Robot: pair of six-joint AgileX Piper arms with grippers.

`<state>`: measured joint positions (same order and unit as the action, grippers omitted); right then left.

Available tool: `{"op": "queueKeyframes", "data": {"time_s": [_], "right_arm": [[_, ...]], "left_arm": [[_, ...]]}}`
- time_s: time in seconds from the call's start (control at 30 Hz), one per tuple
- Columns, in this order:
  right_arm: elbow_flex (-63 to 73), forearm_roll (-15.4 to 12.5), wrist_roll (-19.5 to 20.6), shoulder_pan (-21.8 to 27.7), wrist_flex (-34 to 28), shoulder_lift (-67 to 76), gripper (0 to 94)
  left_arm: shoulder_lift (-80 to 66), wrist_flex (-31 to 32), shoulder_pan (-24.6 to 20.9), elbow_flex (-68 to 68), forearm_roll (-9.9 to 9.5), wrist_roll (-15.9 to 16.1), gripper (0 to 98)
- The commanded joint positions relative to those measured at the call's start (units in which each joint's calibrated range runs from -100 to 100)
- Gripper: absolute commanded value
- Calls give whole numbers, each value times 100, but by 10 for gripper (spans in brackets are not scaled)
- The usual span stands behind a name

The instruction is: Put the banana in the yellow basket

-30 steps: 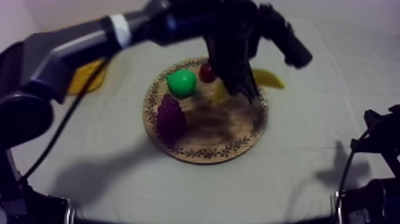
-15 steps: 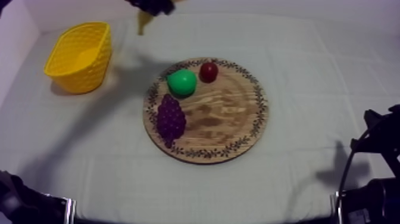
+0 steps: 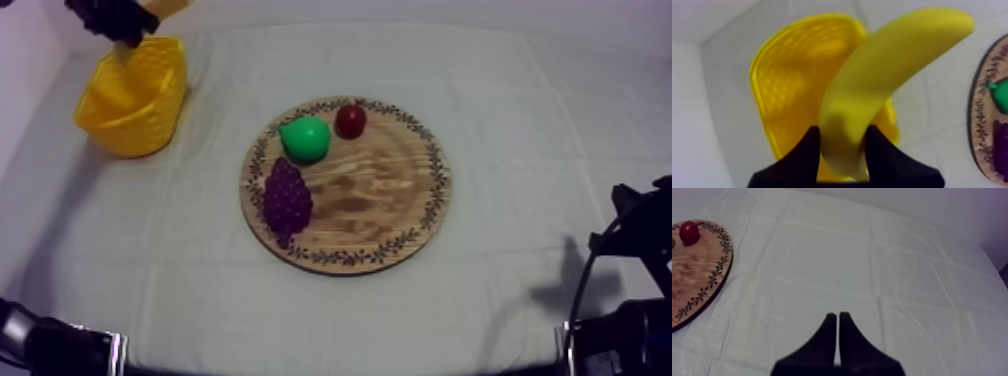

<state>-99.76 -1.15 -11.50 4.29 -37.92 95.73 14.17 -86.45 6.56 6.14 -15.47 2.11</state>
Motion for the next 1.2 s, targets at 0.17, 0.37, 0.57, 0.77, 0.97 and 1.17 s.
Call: {"op": "queueKeyframes", "data": {"time_s": [0.17, 0.37, 0.57, 0.77, 0.97, 1.17], "right_arm": [[-2, 1, 0, 0, 2, 2, 3], [-2, 1, 0, 0, 2, 2, 3], [-2, 1, 0, 0, 2, 2, 3], [-2, 1, 0, 0, 2, 2, 3], [-2, 1, 0, 0, 2, 2, 3], [-2, 1, 0, 0, 2, 2, 3]], "left_arm": [[387, 542, -517, -300, 52, -57, 276], [782, 856, -610, -305, 93, -112, 277], [1074, 1211, -680, -315, 192, -130, 317], [1225, 1395, -771, -285, 323, -24, 385], [1232, 1650, -816, -416, 458, 189, 529], [1072, 1938, -817, -692, 547, 212, 500]]}}
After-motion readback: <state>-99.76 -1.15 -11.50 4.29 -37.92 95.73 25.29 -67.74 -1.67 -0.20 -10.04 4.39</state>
